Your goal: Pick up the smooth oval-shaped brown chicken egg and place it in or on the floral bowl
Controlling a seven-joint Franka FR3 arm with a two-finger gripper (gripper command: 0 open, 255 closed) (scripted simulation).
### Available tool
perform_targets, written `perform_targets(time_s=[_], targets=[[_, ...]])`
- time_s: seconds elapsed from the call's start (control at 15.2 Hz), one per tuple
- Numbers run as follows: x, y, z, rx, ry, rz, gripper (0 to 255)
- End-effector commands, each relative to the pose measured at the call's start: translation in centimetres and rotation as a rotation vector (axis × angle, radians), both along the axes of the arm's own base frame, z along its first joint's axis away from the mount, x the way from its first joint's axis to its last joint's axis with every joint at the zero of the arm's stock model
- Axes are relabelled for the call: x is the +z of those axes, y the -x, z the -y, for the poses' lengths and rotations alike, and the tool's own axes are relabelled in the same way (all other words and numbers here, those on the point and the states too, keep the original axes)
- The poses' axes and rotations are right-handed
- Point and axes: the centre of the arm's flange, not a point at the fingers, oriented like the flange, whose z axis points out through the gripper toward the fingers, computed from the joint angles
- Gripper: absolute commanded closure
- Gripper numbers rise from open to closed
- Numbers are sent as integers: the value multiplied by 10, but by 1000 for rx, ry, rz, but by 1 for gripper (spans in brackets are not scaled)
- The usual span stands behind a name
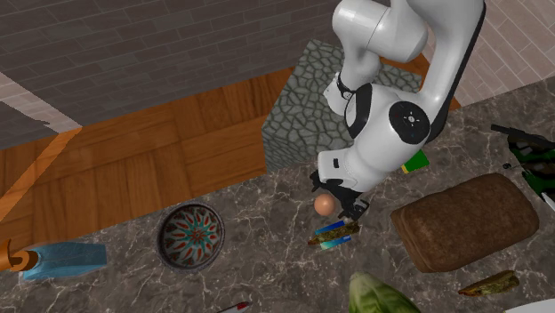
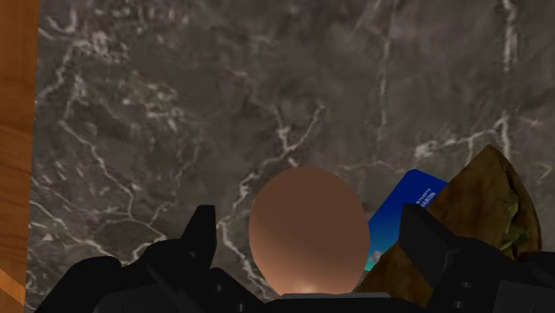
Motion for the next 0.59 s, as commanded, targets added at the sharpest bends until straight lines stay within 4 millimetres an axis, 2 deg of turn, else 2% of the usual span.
perform_targets(time_s=[0.0, 0.07, 0.13, 0.53], targets=[[0, 0, 0, 0, 0, 0, 0], [0, 0, 0, 0, 0, 0, 0], [0, 0, 0, 0, 0, 0, 255], [0, 0, 0, 0, 0, 0, 255]])
